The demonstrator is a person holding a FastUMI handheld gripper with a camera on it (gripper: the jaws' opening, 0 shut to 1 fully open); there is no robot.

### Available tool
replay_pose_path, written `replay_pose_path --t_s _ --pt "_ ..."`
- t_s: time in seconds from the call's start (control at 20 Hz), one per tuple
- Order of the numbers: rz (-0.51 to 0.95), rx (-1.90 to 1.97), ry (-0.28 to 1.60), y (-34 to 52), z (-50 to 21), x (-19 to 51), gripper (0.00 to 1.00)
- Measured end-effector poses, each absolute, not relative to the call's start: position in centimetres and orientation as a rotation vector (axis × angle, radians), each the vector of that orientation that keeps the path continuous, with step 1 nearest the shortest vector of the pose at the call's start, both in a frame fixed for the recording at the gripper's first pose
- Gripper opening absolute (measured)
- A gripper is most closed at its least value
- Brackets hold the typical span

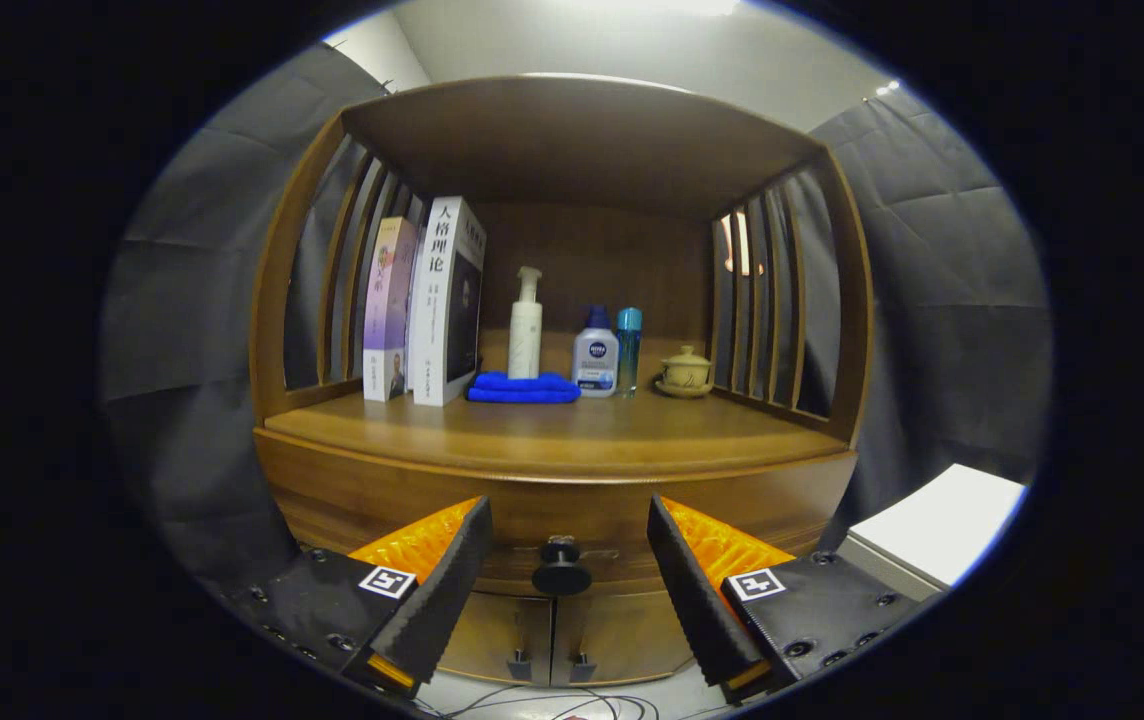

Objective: Pull open the drawer, take out the items inside it, and place them on the countertop above the cabinet.

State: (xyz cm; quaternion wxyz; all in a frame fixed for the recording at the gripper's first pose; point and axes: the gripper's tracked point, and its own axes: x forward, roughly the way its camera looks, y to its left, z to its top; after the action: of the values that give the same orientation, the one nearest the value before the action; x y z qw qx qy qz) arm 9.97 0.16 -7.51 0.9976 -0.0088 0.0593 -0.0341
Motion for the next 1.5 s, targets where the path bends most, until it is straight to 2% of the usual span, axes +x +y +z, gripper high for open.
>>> replay_pose_path --t_s 0.25,0.65,0.85,0.95,1.1,1.25,1.5 --pt "-0.089 -0.02 0.155 -0.5 -10.5 11.2 0.96" --pt "-0.046 -0.032 0.207 0.6 -13.9 12.5 0.89" --pt "-0.056 -0.04 0.224 1.0 -14.3 12.8 0.66" --pt "-0.065 -0.027 0.242 0.9 -14.7 12.8 0.66" --pt "-0.083 -0.023 0.242 0.4 -14.6 12.8 0.46" --pt "-0.074 -0.019 0.252 0.4 -14.6 12.9 0.38" --pt "-0.056 -0.014 0.265 0.5 -14.5 11.2 0.38"
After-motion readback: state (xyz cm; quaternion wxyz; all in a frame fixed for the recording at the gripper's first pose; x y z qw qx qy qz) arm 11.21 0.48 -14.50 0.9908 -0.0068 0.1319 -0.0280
